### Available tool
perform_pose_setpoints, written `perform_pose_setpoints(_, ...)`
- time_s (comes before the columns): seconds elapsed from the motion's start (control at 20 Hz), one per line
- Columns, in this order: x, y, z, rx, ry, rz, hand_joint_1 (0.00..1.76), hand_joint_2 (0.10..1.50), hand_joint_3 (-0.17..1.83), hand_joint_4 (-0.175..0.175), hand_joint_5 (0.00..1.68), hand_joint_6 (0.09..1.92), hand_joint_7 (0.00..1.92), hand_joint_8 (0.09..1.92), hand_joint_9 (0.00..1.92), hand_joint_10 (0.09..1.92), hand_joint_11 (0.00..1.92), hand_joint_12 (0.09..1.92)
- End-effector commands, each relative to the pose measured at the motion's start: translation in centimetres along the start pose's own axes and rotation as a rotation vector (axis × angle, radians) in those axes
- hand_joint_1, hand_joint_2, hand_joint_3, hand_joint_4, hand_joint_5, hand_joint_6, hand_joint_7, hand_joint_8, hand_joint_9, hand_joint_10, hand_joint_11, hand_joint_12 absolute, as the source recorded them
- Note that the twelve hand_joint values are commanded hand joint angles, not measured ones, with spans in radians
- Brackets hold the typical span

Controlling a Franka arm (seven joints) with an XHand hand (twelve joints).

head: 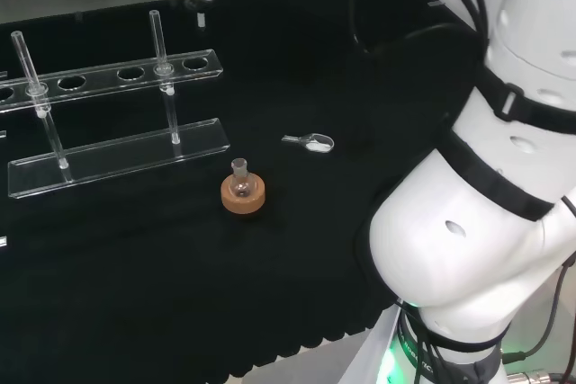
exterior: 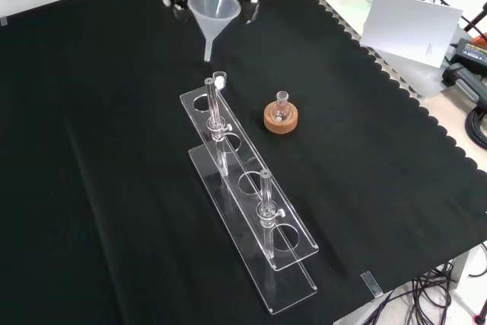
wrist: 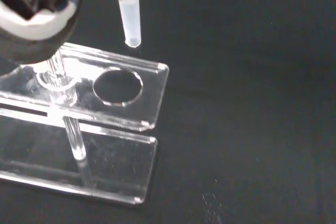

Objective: Place the funnel on the round-bottom flask.

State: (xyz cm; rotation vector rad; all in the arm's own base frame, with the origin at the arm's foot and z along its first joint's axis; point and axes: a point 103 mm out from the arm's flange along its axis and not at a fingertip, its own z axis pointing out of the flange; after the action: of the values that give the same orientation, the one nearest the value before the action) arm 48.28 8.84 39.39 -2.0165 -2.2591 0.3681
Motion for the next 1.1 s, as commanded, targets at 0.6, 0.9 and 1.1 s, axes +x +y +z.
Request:
perform_pose_setpoints(0.6,-2.5,-6.9,2.9,0.057,0.004,-0.001,0.92,0.47,0.62,0.053,0.76,0.62,1.10,0.40,0.63,0.47,0.00,1.30)
perform_pose_setpoints(0.9,-2.1,-9.1,5.5,0.109,0.017,-0.020,0.92,0.47,0.63,0.056,0.77,0.63,1.10,0.40,0.63,0.47,0.00,1.29)
perform_pose_setpoints(1.1,-1.5,-9.6,7.3,0.134,0.013,-0.040,0.92,0.47,0.63,0.058,0.77,0.63,1.10,0.41,0.63,0.47,0.00,1.29)
